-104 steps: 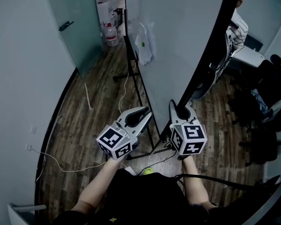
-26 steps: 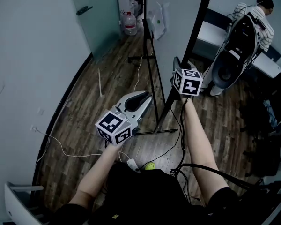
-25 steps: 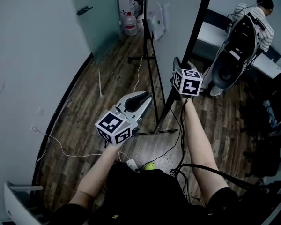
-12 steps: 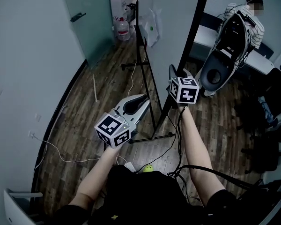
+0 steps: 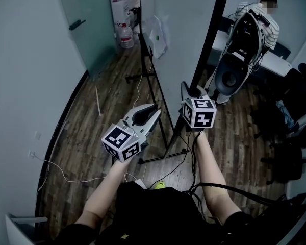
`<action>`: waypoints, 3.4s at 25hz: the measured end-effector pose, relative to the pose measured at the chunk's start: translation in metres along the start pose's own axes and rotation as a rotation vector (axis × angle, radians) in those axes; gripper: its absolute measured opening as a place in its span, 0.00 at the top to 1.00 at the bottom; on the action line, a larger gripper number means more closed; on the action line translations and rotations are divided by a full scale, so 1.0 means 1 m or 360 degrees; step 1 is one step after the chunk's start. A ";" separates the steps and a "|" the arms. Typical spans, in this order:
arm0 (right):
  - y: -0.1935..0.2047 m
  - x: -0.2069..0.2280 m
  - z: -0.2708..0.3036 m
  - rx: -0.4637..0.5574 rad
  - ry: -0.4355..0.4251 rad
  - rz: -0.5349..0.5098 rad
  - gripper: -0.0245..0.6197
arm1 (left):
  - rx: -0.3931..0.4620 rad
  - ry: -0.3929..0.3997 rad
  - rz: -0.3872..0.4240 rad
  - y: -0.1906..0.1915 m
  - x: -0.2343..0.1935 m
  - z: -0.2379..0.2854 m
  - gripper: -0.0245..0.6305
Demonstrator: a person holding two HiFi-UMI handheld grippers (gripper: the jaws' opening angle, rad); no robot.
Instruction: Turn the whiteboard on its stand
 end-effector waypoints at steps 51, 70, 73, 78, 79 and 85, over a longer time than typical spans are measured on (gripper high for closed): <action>0.018 -0.011 -0.108 0.0044 0.0188 -0.0040 0.87 | 0.0054 0.0318 -0.0081 -0.005 -0.010 0.014 0.88; 0.033 -0.050 -0.151 0.0217 0.0612 0.0054 0.75 | 0.0066 0.0430 -0.0087 -0.013 -0.022 -0.079 0.88; 0.039 -0.074 -0.158 0.0212 0.0608 0.0037 0.75 | 0.0062 0.0467 -0.0082 -0.011 -0.022 -0.094 0.88; 0.049 -0.120 -0.166 0.0175 0.0540 -0.0007 0.77 | 0.0085 0.0529 -0.0136 -0.008 -0.021 -0.116 0.88; 0.051 -0.129 -0.168 0.0159 0.0522 -0.0025 0.79 | 0.0090 0.0541 -0.0147 -0.007 -0.020 -0.120 0.88; 0.063 -0.180 -0.180 0.0093 0.0391 -0.0036 0.97 | 0.0096 0.0622 -0.0174 0.002 -0.016 -0.146 0.89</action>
Point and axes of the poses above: the fingertips, and each gripper's own axes: z forward along the fingers, x to its right, y out of its underside, the point moved 10 cm from there along -z, backward along the fingers, and after that the axes turned 11 degrees about z, right-handed, at the moved point
